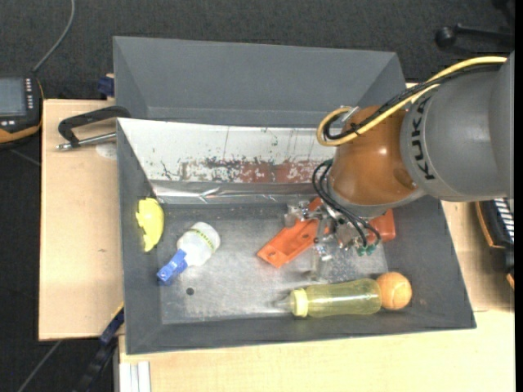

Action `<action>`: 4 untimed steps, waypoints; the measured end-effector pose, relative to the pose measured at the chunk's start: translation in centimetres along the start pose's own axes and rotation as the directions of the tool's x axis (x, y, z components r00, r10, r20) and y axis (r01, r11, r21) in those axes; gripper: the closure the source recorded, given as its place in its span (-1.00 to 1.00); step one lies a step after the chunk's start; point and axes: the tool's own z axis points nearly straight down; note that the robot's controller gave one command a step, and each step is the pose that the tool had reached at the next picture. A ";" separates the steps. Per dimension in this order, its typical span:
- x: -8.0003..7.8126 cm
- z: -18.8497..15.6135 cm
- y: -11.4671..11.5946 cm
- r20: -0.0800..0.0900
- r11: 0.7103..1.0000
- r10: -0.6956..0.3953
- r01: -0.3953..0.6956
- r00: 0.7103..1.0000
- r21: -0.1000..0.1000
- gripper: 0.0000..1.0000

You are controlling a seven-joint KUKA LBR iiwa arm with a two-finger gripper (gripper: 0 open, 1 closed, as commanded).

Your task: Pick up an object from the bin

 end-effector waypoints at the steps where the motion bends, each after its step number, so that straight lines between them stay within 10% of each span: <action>1: -2.1 0.6 -2.3 0.000 0.946 -0.323 0.323 0.946 0.003 1.00; 4: -3.2 0.6 -2.8 0.006 0.931 -0.364 0.364 0.931 0.005 1.00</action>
Offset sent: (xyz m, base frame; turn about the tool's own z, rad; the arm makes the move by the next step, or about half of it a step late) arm 0.0000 0.0000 0.0000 0.0000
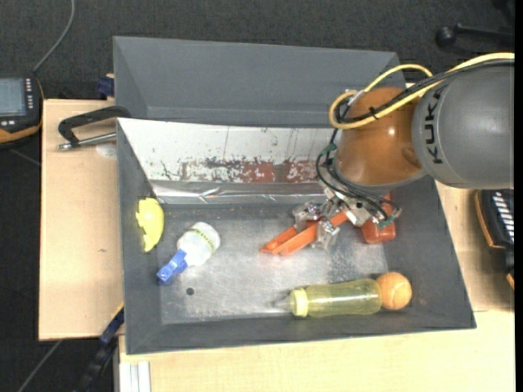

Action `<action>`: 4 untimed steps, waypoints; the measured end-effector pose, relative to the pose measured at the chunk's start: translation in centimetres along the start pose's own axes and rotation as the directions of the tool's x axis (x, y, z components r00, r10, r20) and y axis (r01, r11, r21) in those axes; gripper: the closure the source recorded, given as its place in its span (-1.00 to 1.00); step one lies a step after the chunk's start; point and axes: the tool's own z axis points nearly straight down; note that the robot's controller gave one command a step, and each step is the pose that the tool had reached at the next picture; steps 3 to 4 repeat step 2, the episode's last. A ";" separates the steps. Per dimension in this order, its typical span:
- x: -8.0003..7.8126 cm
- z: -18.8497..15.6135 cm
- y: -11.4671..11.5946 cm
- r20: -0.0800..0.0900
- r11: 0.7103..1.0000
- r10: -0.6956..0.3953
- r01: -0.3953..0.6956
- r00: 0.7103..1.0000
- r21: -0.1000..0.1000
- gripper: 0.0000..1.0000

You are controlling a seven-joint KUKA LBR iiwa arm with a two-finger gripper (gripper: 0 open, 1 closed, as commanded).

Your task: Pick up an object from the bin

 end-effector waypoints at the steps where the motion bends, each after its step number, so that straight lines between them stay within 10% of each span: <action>1: -0.2 0.0 0.2 0.000 1.000 -0.016 0.016 1.000 0.000 1.00; 4: 0.0 -0.7 -0.1 0.005 0.999 -0.051 0.051 0.999 0.002 1.00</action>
Offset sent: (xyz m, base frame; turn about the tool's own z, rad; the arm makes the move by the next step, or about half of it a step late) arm -0.0013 -0.0028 0.0077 -0.0573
